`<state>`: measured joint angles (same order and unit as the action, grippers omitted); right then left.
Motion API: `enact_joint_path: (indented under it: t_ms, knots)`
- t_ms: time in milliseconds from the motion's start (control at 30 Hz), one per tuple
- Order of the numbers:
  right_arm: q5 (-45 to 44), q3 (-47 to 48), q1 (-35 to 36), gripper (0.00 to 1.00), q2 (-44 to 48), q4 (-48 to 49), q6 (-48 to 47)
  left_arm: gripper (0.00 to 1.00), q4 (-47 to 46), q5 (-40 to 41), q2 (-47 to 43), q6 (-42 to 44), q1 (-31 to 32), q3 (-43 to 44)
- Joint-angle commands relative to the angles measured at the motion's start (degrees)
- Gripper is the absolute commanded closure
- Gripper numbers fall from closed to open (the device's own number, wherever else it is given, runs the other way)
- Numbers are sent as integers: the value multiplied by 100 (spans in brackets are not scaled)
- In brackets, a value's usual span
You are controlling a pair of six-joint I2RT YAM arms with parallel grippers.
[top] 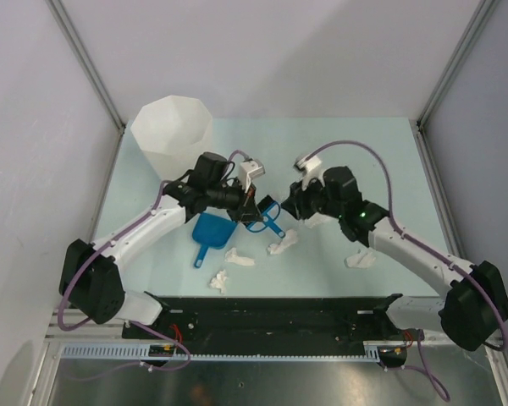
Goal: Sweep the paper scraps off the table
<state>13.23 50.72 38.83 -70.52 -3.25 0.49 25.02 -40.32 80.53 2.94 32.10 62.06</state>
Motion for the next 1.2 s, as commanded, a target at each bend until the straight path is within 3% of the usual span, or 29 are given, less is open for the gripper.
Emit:
enact_joint_path:
  t_ms: [0, 100, 200, 400, 500, 533, 633, 833, 1033, 1167]
  knots:
    - [-277, 272, -1557, 50, -145, -439, 1161, 100, 450, 583, -169, -14, 60, 367]
    - [-559, 272, -2542, 40, -277, -1045, 1901, 100, 873, 1577, -169, 373, 77, 657]
    - [-340, 272, -2916, 34, -191, -1301, 1911, 100, 979, 1528, -301, 550, 60, 693]
    - [-261, 272, -2179, 0, 661, -1161, 1147, 100, 909, 842, -810, -247, -177, 1202]
    - [843, 219, -1827, 0, 1031, -793, 1311, 100, 698, 771, -1021, -1064, -581, 1571]
    - [1718, 184, -1809, 0, 1066, -565, 1496, 100, 654, 771, -1057, -1189, -730, 1642]
    - [2594, 158, -1651, 0, 1146, 646, 2375, 100, 584, 753, -1232, -1471, -784, 1871]
    - [3308, 149, -1475, 0, 1032, 3115, 3754, 100, 461, 113, -1619, -2104, -784, 2248]
    - [2826, 158, -703, 2, 988, 3830, 3634, 100, 390, 138, -1953, -2333, -758, 2565]
    - [2842, 158, -631, 13, 769, 4595, 4141, 100, 364, -117, -2024, -2456, -670, 2600]
